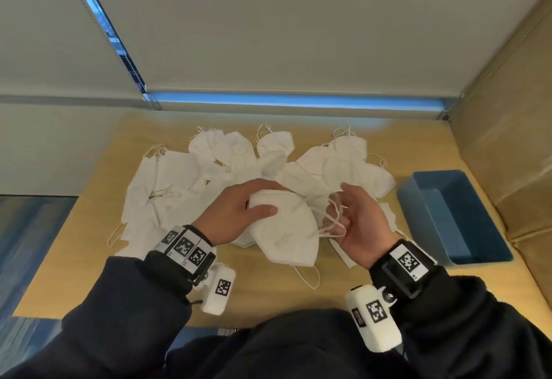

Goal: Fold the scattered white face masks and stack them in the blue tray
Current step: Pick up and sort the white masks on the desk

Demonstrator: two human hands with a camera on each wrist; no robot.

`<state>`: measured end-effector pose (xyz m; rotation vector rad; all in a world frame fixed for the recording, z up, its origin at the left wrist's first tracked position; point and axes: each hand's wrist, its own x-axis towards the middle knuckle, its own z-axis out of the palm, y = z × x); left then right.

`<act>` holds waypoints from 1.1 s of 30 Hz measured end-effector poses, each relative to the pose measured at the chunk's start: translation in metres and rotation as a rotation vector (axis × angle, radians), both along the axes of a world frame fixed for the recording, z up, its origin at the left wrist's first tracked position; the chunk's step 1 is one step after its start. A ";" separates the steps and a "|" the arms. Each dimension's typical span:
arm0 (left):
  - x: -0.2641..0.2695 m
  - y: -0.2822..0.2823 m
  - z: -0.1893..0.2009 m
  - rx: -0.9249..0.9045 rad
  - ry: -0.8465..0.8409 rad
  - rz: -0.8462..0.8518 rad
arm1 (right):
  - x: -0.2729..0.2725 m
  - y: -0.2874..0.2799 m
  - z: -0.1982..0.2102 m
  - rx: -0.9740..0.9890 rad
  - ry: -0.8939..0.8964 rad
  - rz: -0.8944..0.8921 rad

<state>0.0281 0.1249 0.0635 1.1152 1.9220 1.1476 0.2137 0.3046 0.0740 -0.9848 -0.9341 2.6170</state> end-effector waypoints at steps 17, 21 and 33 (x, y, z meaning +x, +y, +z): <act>-0.040 -0.072 -0.036 -0.243 -0.161 0.100 | -0.037 0.031 -0.034 0.351 -0.355 0.342; -0.030 -0.062 -0.044 -0.319 -0.168 0.007 | -0.041 0.015 -0.047 0.367 -0.390 0.489; 0.001 -0.029 -0.101 -0.635 0.614 -0.381 | -0.071 0.020 -0.091 1.367 -0.553 0.728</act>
